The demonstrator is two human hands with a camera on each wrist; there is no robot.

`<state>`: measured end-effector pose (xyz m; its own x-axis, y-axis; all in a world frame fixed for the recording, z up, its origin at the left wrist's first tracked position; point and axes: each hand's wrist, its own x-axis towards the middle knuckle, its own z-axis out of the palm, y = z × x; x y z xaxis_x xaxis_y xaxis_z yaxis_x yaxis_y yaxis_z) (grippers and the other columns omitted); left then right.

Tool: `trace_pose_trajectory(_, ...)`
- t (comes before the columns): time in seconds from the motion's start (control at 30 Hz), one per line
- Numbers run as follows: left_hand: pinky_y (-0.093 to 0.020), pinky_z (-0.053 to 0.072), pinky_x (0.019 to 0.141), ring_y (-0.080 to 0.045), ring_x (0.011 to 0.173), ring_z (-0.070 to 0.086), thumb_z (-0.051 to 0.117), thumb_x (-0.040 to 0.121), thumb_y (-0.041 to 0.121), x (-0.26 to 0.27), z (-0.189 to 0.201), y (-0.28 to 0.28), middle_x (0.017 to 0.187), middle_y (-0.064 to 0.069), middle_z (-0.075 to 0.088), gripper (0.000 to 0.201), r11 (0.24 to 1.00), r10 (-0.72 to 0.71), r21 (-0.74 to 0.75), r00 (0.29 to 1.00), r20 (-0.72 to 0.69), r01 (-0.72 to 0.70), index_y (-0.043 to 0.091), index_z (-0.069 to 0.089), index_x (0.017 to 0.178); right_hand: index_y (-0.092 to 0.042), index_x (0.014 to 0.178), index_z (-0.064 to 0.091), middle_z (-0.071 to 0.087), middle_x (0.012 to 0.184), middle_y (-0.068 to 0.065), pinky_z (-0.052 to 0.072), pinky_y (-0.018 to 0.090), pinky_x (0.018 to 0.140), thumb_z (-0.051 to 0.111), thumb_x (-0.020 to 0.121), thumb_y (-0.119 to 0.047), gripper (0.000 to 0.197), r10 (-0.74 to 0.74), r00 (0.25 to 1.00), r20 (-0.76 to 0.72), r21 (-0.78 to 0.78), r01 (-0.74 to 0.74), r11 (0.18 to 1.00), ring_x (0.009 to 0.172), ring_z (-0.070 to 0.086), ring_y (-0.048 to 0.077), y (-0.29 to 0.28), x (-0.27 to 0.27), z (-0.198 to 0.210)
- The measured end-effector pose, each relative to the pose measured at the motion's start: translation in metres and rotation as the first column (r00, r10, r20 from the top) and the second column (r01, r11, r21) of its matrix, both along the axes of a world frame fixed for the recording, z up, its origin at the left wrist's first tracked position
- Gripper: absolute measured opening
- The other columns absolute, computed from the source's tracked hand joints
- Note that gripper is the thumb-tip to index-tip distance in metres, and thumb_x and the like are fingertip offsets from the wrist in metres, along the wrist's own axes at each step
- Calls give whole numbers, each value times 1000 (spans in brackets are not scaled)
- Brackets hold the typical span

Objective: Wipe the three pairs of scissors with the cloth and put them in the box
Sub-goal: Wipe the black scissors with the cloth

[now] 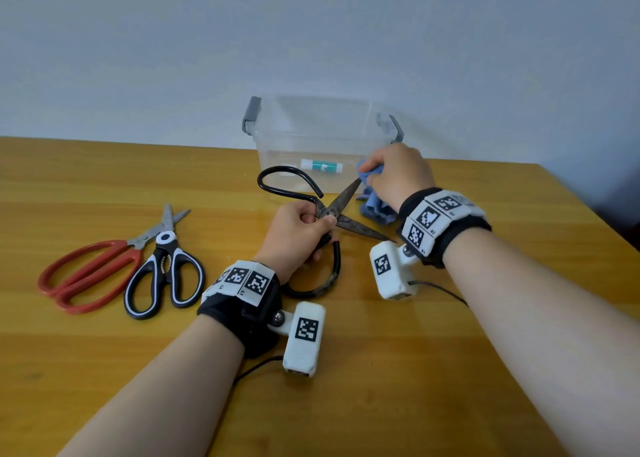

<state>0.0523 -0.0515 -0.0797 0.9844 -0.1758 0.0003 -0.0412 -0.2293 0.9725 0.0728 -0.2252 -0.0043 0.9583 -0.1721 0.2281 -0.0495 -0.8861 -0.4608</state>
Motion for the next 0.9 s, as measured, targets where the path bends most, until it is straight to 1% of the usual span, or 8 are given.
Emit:
trace_pose_trajectory(0.2,-26,36,46,-28,56,61,64,100,19,1,0,-1,49,4,62,42,1000,29,-3,999,-17,-29,19,33,72,-27,99,78,69,111,-5,55,36,88,60,90,-11,26,14,991,131,2,-14,1000,102,63,23,6,-8,22)
trace_pose_trajectory(0.27,-27,36,47,-17,45,60,64,100,18,-1,1,-1,47,6,56,41,1000,24,8,1000,-11,-24,18,33,73,-28,102,79,68,101,-12,54,30,87,61,88,-15,26,82,991,103,78,-90,993,100,64,18,17,-16,25)
trace_pose_trajectory(0.33,-29,33,48,-10,37,56,64,99,16,-1,1,-2,56,-2,54,40,1000,23,0,1000,-4,-23,18,33,73,-29,108,78,63,96,-17,50,14,77,63,86,-12,32,193,978,76,154,-203,967,93,63,8,25,-21,27)
trace_pose_trajectory(0.4,-29,34,48,-12,37,54,64,98,14,0,1,-1,63,-9,56,37,1000,12,-20,1000,-5,-12,15,38,72,-31,114,76,60,91,-21,41,3,58,60,87,-4,41,317,947,-43,140,-308,941,77,59,0,31,-23,24)
trace_pose_trajectory(0.47,-28,36,48,-17,38,50,63,95,10,-1,1,-1,61,-6,61,31,999,0,-35,1000,-4,0,12,46,69,-33,114,76,65,88,-18,40,5,51,56,91,1,46,378,903,-206,111,-362,925,69,61,2,34,-23,13)
trace_pose_trajectory(0.63,-26,34,44,-23,41,47,62,92,4,-1,2,-1,55,-3,63,40,999,-4,-44,1000,-19,4,18,37,64,-33,105,80,69,88,-14,59,28,68,55,93,4,46,312,921,-233,108,-294,950,81,69,18,37,-15,-9)
trace_pose_trajectory(0.83,-25,31,39,-10,41,60,63,100,9,-1,0,-1,63,-9,41,42,998,-1,-65,1000,-17,0,17,32,73,-31,104,74,68,121,-5,53,32,90,76,84,-13,27,87,996,13,237,-88,967,109,64,18,24,-6,-17)
trace_pose_trajectory(0.9,-24,31,38,-15,42,58,63,100,11,0,-2,-1,58,-5,46,42,998,9,-65,1000,-23,-10,18,32,73,-28,105,76,69,120,-3,50,23,85,77,82,-10,29,126,991,-41,201,-115,973,107,63,17,25,-5,-12)
